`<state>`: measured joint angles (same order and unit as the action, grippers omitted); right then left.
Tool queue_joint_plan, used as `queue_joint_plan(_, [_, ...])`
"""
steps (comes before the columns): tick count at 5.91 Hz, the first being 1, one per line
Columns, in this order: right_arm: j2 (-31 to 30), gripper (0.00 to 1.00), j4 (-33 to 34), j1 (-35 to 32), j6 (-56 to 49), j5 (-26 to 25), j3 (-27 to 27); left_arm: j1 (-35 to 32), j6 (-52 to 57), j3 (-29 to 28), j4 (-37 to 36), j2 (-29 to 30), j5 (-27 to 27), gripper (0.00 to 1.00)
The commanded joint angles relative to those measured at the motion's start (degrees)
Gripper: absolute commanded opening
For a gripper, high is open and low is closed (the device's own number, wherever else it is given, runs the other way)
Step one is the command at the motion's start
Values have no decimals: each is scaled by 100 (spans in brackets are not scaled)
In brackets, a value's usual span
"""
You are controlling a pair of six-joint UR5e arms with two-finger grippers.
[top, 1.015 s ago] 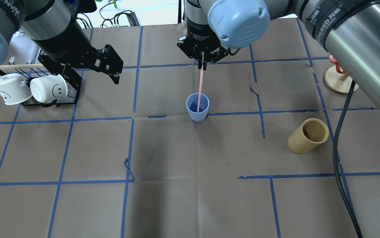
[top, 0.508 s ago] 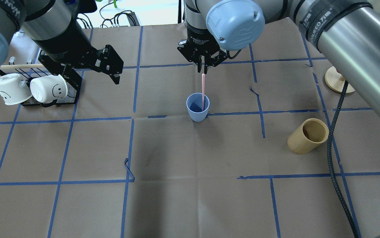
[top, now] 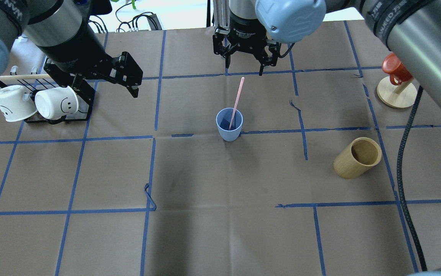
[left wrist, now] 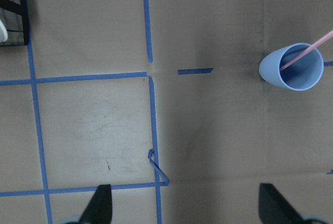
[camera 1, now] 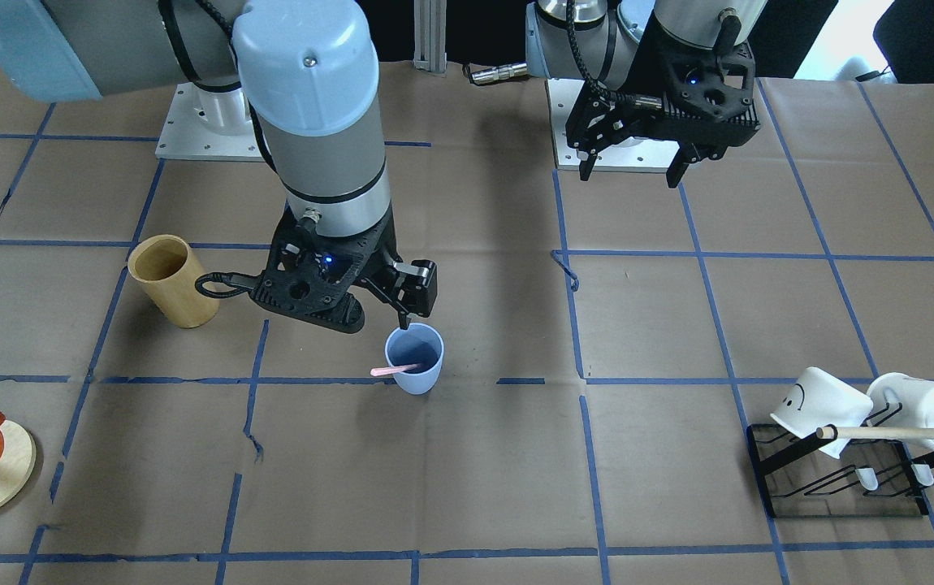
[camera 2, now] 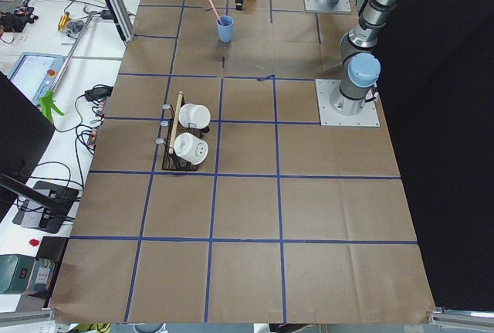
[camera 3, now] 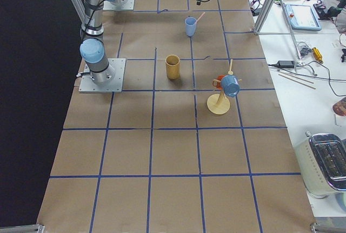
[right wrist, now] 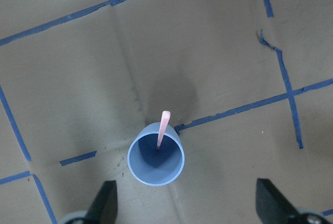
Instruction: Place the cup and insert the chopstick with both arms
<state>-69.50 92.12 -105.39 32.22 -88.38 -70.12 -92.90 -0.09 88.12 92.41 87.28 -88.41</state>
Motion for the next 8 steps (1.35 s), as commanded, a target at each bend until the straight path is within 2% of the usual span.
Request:
queue_joint_plan(1, [-377, 100, -892, 603, -1061, -13, 139, -9, 0, 3, -4, -1, -1, 98])
queue_joint_plan(3, [-817, 100, -2027, 1246, -2283, -74, -71, -9, 0, 3, 5, -1, -1, 98])
queue_joint_plan(4, [-1037, 100, -2127, 1371, -2507, -92, -429, -9, 0, 3, 5, -1, -1, 98])
queue_joint_plan(7, [-1872, 100, -1446, 1363, -2466, -206, -1519, 0, 0, 3, 5, -1, 8, 98])
queue_joint_plan(8, [-1996, 100, -1173, 1372, -2457, -206, -1722, 0, 0, -5, -4, -1, 8, 98])
